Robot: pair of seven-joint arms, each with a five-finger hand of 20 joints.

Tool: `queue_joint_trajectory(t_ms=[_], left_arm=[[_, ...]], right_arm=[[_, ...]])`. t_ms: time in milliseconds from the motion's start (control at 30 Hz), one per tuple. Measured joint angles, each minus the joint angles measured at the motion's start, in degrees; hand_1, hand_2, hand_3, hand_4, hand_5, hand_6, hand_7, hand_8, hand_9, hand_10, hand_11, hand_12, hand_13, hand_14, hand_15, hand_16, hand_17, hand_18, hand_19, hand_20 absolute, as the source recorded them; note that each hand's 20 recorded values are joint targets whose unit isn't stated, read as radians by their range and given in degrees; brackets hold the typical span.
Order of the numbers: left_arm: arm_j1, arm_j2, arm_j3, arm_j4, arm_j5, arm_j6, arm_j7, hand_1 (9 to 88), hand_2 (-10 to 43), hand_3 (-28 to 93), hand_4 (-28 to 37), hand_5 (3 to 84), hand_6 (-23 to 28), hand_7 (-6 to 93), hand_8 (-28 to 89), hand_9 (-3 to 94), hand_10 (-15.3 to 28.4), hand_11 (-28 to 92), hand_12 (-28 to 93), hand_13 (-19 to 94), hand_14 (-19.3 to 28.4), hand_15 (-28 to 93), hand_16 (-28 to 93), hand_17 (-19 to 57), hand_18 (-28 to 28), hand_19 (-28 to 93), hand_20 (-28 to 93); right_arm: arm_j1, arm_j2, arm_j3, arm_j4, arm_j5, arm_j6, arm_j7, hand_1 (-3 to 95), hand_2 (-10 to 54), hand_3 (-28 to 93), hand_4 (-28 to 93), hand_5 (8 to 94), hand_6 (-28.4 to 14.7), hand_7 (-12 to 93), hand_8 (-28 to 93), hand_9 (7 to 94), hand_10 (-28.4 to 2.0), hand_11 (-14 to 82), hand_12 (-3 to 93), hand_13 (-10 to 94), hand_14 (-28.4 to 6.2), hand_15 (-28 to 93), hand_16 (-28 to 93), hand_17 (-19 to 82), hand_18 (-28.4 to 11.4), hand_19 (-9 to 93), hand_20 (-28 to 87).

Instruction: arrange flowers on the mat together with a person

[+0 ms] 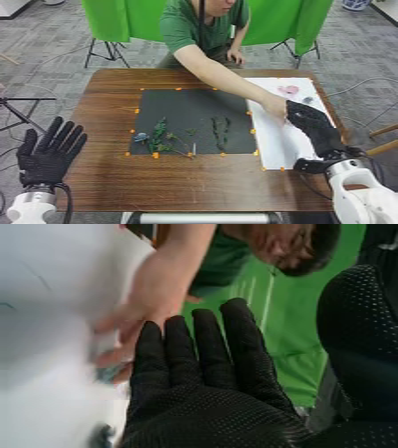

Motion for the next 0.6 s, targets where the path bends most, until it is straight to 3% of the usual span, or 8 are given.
queue_joint_trajectory(t_ms=[167,400,600], left_arm=[[0.0,-0.01,-0.11,0.00,0.02,0.02,-0.21,24.0,11.0,70,-28.3,43.7,5.8,8.9,-9,40.1,14.1,15,8,29,14.8,28,-7,-2.6,11.9,25,11],[0.3,-0.02,-0.16,-0.03,0.00,0.01,-0.04,23.9,11.0,70,-28.3,43.8,5.9,8.9,-9,40.2,14.1,15,8,29,14.7,28,-7,-2.6,11.9,25,11],[0.4,-0.02,-0.09,-0.06,-0.01,0.00,0.00,23.9,11.0,70,-28.3,43.8,5.9,8.9,-9,40.1,13.9,15,8,29,14.7,28,-7,-2.7,11.9,25,11]], right_arm=[[1.7,0.0,-1.0,0.3,-0.2,0.3,0.5,30.5,-6.1,75,-24,39.7,-4.5,13,-11,35.3,-11.6,3.0,11.5,26,-9.7,7,8,18,-7.4,1,19],[2.0,0.0,-0.7,0.3,-0.9,0.4,0.4,30.1,-6.7,75,-24,40.4,-3.8,13,-11,36.9,-11.2,2.9,10.4,25,-5.7,5,6,18,-4.7,0,18],[1.8,-0.1,-0.2,0.2,-1.4,0.6,0.4,30.1,-6.8,75,-24,40.6,-3.8,13,-11,37.1,-11.1,3.2,9.8,25,-5.6,6,4,18,-5.0,0,18]])
